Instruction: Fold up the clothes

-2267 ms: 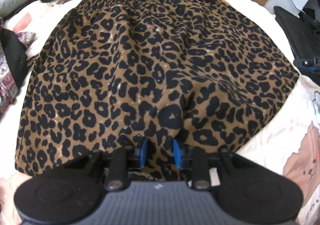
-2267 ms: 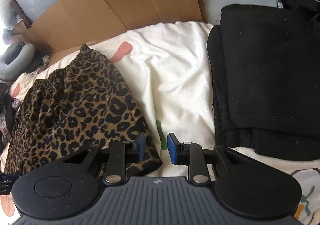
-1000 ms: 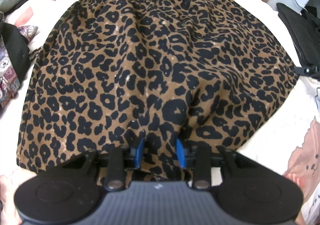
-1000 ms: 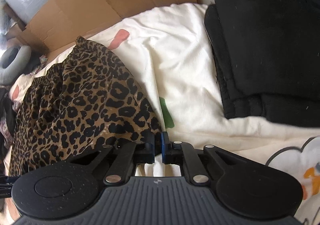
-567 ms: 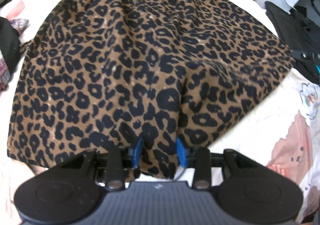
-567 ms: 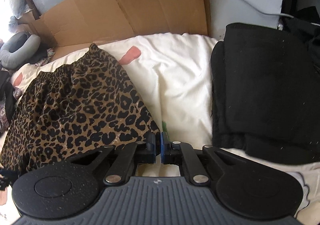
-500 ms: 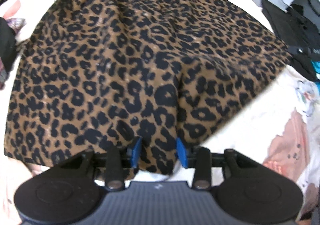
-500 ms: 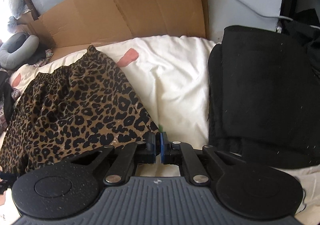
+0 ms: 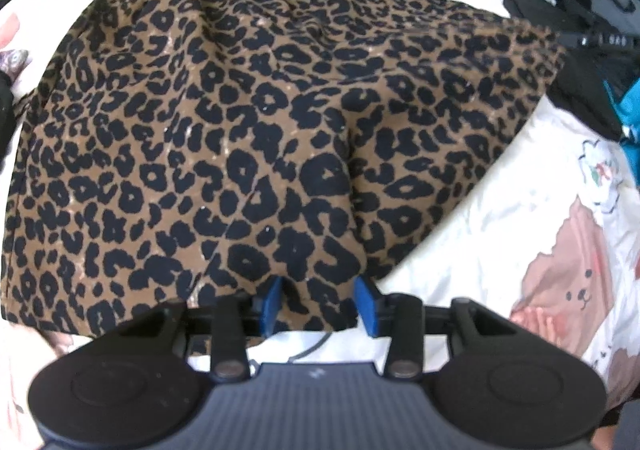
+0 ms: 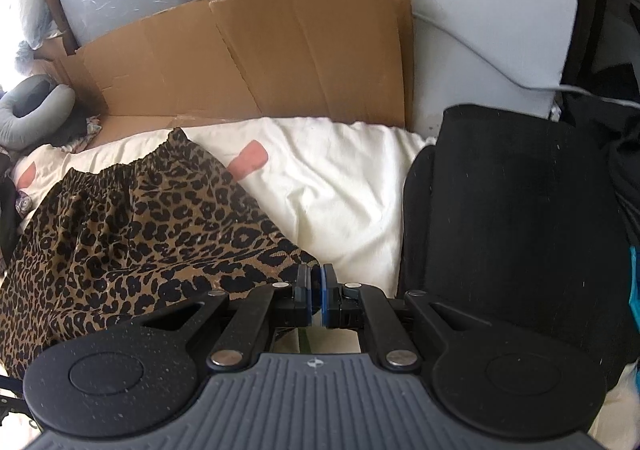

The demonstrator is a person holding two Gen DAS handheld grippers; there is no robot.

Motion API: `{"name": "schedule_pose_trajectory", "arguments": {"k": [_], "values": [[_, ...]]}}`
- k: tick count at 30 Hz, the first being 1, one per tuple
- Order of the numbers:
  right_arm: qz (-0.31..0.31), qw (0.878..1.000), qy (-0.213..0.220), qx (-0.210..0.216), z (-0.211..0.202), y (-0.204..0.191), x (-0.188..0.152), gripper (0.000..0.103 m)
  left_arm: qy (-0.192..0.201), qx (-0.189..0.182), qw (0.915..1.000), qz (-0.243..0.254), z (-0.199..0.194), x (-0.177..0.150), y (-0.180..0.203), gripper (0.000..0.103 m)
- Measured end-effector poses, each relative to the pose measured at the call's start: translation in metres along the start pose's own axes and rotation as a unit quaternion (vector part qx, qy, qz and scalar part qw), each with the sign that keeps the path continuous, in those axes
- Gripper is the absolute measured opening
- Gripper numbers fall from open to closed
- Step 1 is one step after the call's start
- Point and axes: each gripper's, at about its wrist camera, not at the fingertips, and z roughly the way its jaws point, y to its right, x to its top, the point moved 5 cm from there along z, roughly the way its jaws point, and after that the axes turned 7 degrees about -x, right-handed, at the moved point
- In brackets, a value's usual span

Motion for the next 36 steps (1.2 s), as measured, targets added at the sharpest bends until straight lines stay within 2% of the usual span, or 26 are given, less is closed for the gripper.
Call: {"name": "schedule_pose_trajectory", "arguments": {"k": [1, 4, 10, 12, 15, 19, 22, 24, 27, 29, 31, 36], "values": [[-0.004, 1.0, 0.001, 0.0, 0.0, -0.001, 0.003, 0.002, -0.002, 0.01, 0.9999, 0.011, 0.003, 0.0, 0.001, 0.043], [-0.014, 1.0, 0.006, 0.001, 0.001, -0.002, 0.011, 0.002, -0.005, 0.02, 0.9996, 0.018, 0.005, 0.001, -0.003, 0.002], [-0.028, 1.0, 0.014, 0.0, 0.006, -0.005, 0.028, 0.002, 0.027, 0.06, 0.9977, 0.012, -0.019, 0.011, -0.026, 0.0], [-0.033, 0.999, 0.018, -0.001, 0.008, -0.007, 0.033, 0.002, 0.035, 0.057, 0.9977, 0.004, -0.026, 0.016, -0.03, 0.0], [-0.041, 0.999, 0.025, -0.004, 0.011, -0.01, 0.041, 0.002, 0.046, 0.028, 0.9985, 0.007, -0.03, 0.024, -0.014, 0.0], [-0.037, 0.999, 0.026, -0.002, 0.017, -0.01, 0.052, 0.002, 0.054, -0.032, 0.9979, 0.016, -0.037, 0.016, 0.007, 0.013], [-0.038, 0.999, 0.026, -0.001, 0.017, -0.013, 0.055, 0.002, 0.051, -0.078, 0.9952, 0.03, -0.032, 0.009, 0.034, 0.017], [-0.037, 0.999, 0.025, 0.0, 0.018, -0.013, 0.055, 0.002, 0.042, -0.092, 0.9942, 0.036, -0.026, 0.005, 0.05, 0.021], [-0.031, 0.999, 0.02, 0.001, 0.019, -0.012, 0.051, 0.002, 0.029, -0.09, 0.9944, 0.046, -0.016, 0.001, 0.061, 0.028], [-0.028, 0.999, 0.017, 0.0, 0.019, -0.01, 0.048, 0.002, 0.023, -0.077, 0.9957, 0.046, -0.007, 0.002, 0.061, 0.051], [-0.028, 1.0, 0.014, 0.0, 0.02, -0.008, 0.044, 0.002, 0.022, -0.067, 0.9964, 0.047, 0.0, 0.002, 0.061, 0.063], [-0.019, 1.0, 0.002, -0.002, 0.025, -0.004, 0.032, 0.002, 0.027, -0.073, 0.9942, 0.074, 0.007, 0.002, 0.072, 0.064]]}}
